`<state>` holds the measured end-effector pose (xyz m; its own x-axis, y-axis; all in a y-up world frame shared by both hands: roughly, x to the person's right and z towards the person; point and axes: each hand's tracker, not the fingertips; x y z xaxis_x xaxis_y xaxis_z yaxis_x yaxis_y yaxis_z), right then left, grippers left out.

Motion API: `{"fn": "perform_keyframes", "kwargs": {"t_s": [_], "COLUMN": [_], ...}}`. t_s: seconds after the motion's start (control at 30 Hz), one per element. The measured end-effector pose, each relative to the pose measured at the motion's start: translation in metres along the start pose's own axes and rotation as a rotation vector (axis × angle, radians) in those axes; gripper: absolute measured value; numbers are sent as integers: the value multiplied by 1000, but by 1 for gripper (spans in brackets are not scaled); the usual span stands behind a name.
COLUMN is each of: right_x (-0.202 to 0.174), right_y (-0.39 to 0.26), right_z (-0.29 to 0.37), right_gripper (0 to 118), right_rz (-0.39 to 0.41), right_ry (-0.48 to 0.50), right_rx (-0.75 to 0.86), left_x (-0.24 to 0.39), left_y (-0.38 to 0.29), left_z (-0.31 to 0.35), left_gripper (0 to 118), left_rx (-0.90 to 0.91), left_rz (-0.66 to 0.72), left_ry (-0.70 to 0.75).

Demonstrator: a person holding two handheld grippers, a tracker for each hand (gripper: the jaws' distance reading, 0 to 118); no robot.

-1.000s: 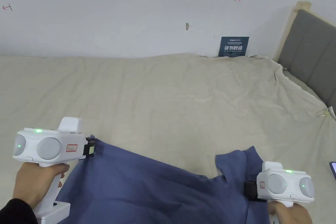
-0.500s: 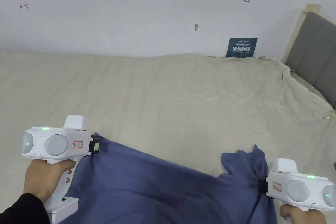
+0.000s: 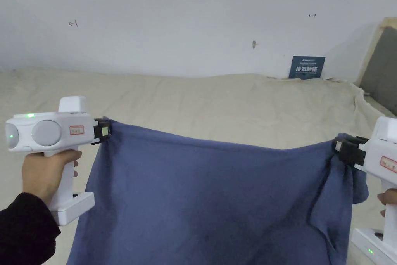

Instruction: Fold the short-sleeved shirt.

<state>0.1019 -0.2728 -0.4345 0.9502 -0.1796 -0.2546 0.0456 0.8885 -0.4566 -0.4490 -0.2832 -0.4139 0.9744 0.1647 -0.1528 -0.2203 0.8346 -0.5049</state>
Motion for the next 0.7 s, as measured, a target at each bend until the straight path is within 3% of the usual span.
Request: {"fn": "perform_keyframes", "kwargs": {"t_s": [0.4,0.7], "right_x": [-41,-50], "right_y": [138,242], "right_z": [-9,-21], "right_gripper": [4,4], "right_rz": [84,170], "right_ry": [70,54], "right_rx": [227,372], "left_x": [0,14], "left_y": [130,207], "left_z": [60,70], "left_gripper": [0,0], "left_rx": [235,339], "left_rz": [-45,-104], "left_ry": [80,109]}}
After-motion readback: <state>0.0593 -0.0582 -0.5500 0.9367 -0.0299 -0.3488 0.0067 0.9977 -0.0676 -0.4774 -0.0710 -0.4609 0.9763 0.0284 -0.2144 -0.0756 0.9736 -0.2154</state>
